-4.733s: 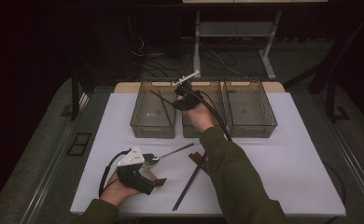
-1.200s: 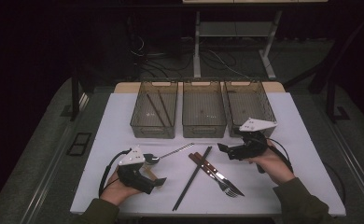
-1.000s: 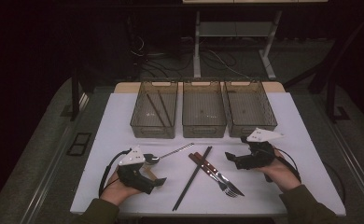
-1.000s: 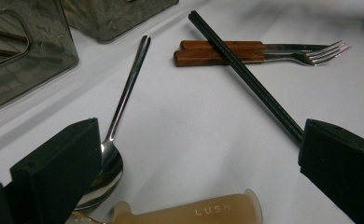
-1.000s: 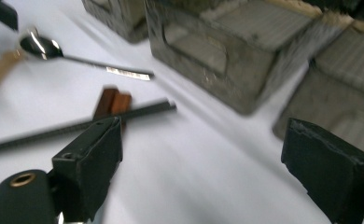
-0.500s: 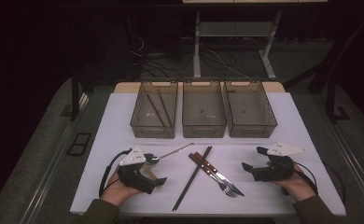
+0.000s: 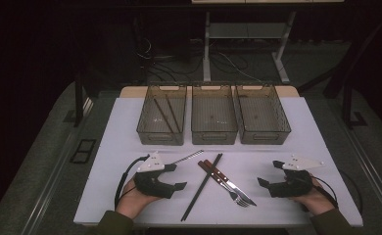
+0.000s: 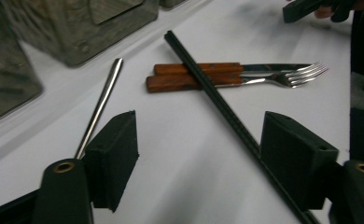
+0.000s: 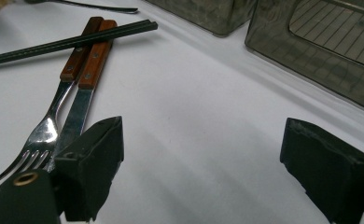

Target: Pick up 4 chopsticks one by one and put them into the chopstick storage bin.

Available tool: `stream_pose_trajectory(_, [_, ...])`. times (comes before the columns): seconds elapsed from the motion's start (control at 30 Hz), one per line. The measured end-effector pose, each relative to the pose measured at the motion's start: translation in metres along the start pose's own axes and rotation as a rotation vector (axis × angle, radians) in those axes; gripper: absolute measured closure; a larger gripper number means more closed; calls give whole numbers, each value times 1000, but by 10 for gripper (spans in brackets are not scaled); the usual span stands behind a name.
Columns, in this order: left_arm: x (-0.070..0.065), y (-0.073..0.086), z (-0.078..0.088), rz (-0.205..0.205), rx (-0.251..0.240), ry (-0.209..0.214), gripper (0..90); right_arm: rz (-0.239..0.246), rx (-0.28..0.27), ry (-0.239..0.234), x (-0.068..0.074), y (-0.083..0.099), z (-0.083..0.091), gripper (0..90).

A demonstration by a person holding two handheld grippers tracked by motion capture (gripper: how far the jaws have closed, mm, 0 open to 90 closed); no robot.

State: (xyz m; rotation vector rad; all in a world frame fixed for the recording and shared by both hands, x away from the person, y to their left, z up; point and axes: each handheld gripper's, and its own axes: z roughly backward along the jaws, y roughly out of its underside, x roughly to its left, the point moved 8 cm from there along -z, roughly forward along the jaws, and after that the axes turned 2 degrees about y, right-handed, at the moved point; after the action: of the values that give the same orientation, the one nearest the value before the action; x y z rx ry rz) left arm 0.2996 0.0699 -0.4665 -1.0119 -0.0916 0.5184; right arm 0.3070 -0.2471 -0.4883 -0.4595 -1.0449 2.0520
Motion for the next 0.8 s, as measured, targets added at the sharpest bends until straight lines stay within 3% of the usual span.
stream_pose_trajectory(0.23, [-7,-5,-31,-15,60,15,405,10,11,4,1,0,-4,135])
stream_pose_trajectory(0.6, [-14,-18,-69,-7,75,1,469,19,5,11,1,-1,-4,135])
stream_pose_trajectory(0.8, [-17,-16,-76,-20,110,-21,529,22,2,12,2,-2,-4,136])
